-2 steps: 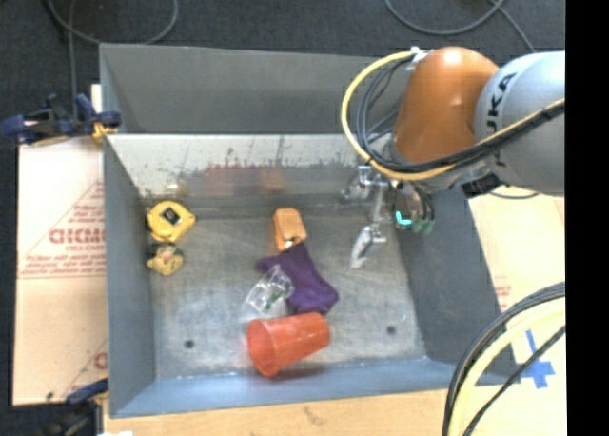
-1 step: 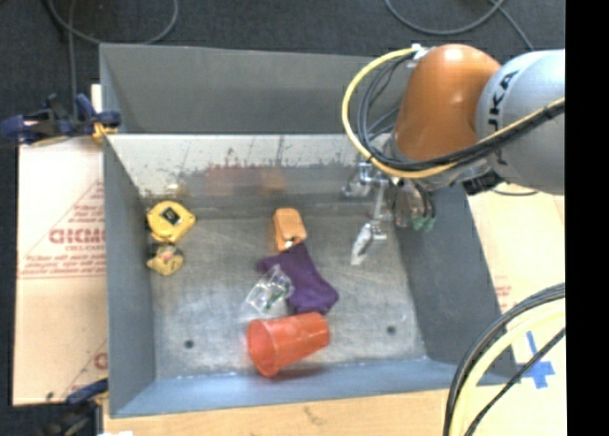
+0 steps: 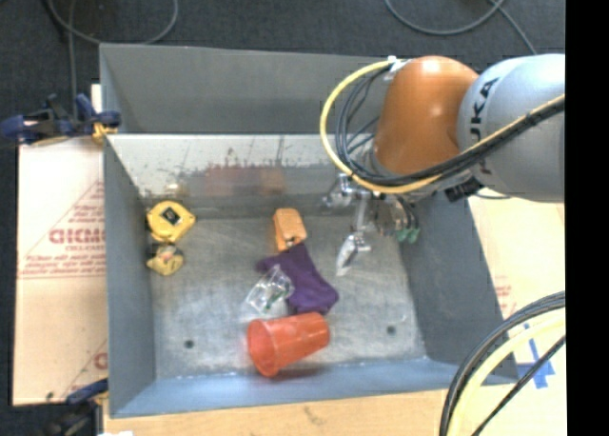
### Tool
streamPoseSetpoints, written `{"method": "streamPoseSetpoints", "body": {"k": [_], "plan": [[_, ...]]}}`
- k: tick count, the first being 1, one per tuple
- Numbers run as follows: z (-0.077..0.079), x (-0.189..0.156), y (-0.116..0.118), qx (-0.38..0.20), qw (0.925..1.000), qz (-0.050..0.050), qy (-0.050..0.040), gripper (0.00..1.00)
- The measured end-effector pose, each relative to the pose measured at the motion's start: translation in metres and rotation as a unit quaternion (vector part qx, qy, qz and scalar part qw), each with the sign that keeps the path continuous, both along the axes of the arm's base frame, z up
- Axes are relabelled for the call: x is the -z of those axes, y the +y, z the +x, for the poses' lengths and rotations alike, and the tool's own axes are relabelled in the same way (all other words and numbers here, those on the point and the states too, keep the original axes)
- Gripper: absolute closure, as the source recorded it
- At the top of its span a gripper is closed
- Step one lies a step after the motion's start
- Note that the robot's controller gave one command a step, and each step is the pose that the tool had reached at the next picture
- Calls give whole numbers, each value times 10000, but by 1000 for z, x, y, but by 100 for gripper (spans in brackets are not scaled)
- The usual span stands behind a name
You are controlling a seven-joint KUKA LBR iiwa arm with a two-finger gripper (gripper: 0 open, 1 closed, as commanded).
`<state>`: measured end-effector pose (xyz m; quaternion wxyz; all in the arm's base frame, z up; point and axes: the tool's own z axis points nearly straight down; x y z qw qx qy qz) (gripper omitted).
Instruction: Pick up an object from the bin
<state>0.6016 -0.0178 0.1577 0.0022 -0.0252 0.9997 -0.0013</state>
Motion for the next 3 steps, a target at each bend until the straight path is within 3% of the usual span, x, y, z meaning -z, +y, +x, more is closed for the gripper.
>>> {"method": "streamPoseSetpoints", "body": {"k": [1,2,3], "plan": [[-45,21,12,-819,9966,11,-10,0],[-78,42,12,-842,9964,15,8,0],[-89,62,13,-419,9991,17,7,0]]}}
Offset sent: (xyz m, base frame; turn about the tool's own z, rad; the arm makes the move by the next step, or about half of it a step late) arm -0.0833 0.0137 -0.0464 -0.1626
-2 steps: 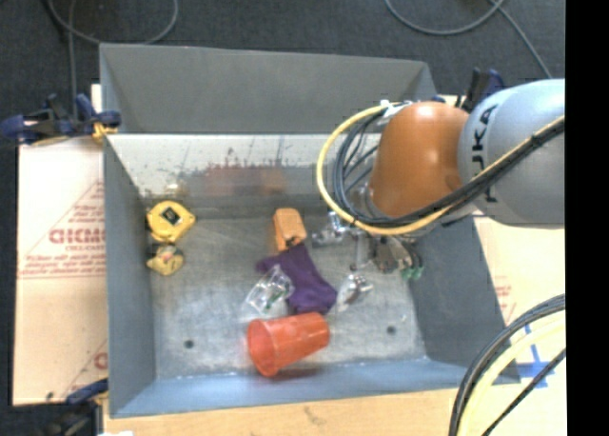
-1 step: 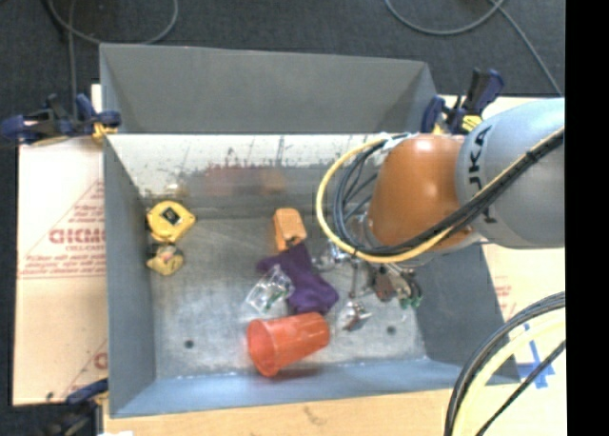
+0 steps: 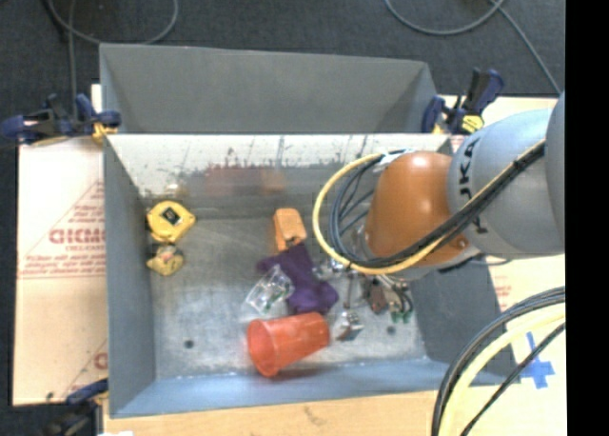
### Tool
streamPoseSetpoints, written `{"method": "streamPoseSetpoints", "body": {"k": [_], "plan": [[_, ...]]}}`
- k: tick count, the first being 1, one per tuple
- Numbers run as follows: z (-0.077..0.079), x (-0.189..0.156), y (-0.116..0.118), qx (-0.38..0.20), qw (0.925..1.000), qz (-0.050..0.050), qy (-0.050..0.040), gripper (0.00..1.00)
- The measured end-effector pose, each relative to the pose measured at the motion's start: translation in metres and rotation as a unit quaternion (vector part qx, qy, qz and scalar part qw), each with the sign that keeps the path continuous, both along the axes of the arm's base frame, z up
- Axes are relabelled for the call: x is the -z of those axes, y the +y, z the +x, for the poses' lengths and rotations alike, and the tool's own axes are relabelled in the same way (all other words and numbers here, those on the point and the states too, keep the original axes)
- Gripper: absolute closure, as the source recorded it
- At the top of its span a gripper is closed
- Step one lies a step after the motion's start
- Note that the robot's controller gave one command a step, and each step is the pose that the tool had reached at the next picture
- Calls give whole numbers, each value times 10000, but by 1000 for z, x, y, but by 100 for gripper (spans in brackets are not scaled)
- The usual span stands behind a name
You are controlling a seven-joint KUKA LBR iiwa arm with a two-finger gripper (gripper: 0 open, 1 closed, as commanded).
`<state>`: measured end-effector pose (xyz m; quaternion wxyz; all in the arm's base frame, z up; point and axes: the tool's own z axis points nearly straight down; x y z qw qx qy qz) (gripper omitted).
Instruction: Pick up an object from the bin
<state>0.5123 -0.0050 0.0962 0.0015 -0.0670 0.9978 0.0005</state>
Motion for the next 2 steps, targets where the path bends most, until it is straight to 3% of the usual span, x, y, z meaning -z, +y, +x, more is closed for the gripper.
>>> {"method": "streamPoseSetpoints", "body": {"k": [1,2], "plan": [[-23,15,61,-958,9953,-85,-53,100],[-22,15,61,-950,9954,-77,-55,100]]}}
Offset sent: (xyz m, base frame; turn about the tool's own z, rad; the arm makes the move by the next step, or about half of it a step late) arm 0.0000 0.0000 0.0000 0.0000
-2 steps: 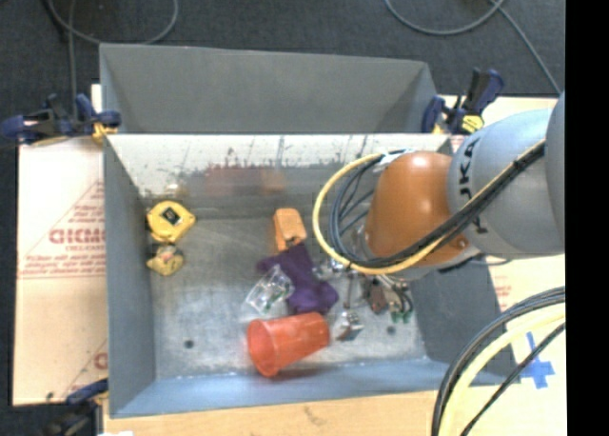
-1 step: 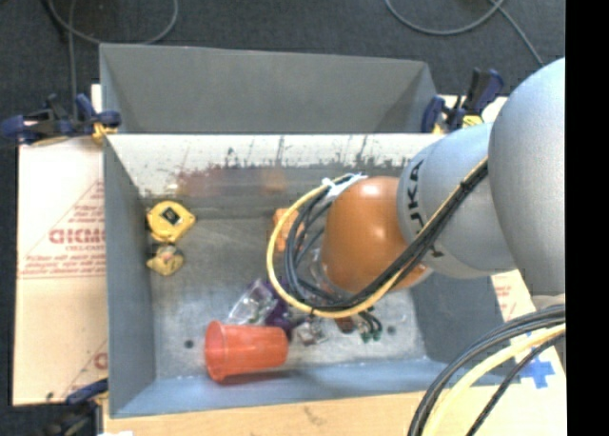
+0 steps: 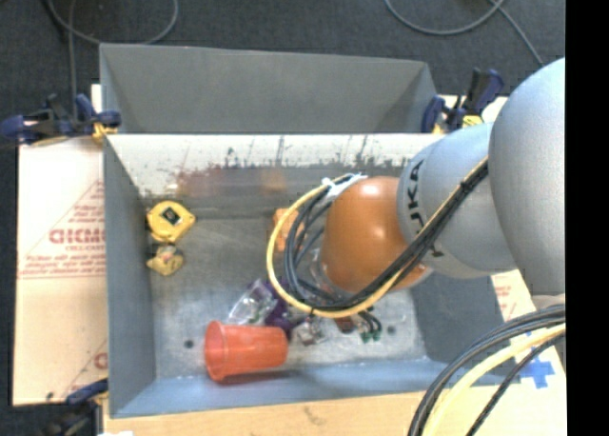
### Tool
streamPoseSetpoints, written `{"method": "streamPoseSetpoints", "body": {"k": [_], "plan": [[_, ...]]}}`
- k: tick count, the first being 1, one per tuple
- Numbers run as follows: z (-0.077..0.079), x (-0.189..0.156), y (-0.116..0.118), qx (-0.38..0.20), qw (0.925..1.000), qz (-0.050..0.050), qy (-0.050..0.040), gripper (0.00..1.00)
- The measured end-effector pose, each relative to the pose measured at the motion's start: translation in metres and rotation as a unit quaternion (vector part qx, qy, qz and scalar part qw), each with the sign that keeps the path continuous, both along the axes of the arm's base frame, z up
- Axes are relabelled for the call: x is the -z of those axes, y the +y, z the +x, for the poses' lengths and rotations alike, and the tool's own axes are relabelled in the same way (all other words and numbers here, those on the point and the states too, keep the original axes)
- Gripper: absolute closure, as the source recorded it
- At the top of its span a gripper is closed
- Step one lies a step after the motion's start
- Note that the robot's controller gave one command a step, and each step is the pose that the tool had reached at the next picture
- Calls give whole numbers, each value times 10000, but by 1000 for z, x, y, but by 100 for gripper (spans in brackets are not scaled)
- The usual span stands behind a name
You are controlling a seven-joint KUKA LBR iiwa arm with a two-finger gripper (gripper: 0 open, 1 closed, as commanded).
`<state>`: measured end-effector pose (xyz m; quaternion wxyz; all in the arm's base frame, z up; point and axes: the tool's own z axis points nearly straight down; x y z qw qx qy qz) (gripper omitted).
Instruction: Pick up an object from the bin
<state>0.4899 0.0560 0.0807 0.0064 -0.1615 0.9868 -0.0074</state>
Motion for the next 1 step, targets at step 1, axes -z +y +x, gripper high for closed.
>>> {"method": "streamPoseSetpoints", "body": {"k": [1], "plan": [[3,-34,16,-530,9985,54,85,100]]}}
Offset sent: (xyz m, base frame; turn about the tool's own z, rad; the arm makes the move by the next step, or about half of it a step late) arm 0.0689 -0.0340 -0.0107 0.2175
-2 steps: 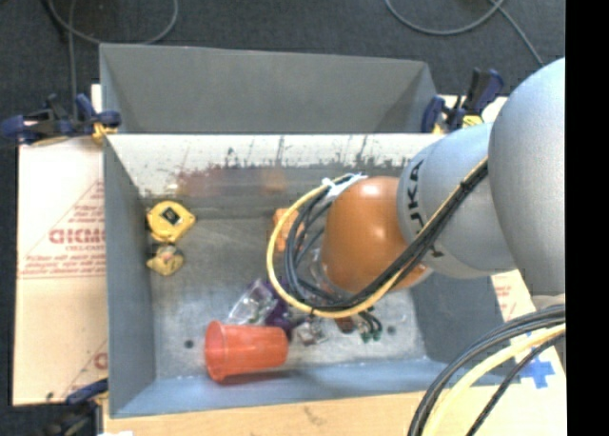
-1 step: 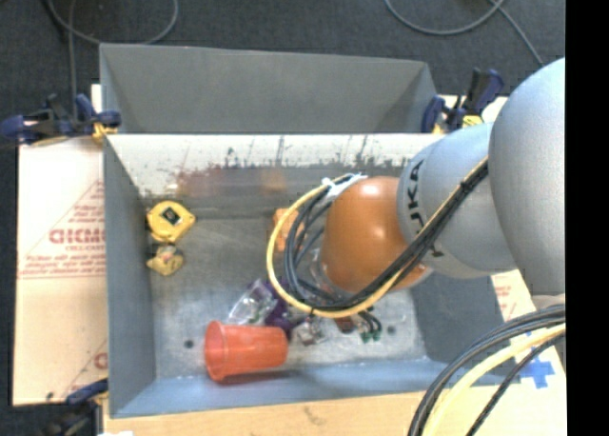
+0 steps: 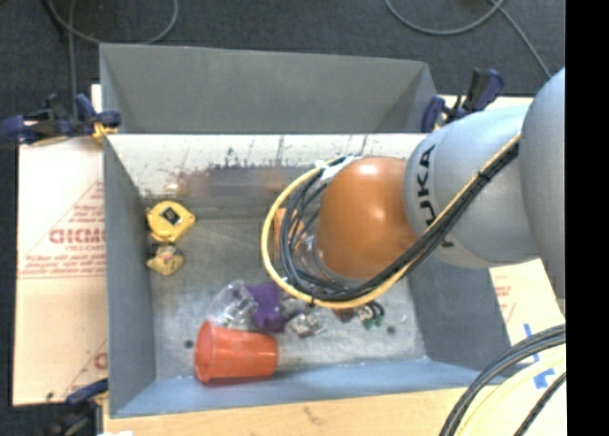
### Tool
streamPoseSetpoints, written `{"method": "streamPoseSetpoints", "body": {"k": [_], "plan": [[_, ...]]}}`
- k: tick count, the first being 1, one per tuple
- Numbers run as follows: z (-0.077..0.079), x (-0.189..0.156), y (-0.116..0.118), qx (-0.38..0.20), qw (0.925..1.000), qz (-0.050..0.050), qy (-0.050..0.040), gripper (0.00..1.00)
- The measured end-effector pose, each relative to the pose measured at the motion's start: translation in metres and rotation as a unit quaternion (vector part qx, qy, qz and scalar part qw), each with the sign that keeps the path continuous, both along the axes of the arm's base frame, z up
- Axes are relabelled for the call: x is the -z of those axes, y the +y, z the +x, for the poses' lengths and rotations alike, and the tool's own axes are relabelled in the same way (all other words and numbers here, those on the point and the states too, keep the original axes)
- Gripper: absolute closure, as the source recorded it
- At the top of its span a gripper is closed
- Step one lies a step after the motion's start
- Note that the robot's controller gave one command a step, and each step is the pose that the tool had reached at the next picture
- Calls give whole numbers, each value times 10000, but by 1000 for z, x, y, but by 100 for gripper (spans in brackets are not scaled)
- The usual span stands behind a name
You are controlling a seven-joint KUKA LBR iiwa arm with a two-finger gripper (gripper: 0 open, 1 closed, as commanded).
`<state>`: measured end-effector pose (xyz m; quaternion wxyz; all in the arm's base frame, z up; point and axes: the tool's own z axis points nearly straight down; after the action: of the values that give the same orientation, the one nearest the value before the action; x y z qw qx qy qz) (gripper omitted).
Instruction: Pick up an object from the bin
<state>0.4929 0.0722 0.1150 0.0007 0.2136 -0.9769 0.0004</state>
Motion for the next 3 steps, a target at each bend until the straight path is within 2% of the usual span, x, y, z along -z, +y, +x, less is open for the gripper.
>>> {"method": "streamPoseSetpoints", "body": {"k": [1,2,3], "plan": [[9,-14,1,-187,9998,14,-27,100],[29,28,32,-308,9995,5,-33,100],[-4,-163,24,-172,9999,3,3,100]]}}
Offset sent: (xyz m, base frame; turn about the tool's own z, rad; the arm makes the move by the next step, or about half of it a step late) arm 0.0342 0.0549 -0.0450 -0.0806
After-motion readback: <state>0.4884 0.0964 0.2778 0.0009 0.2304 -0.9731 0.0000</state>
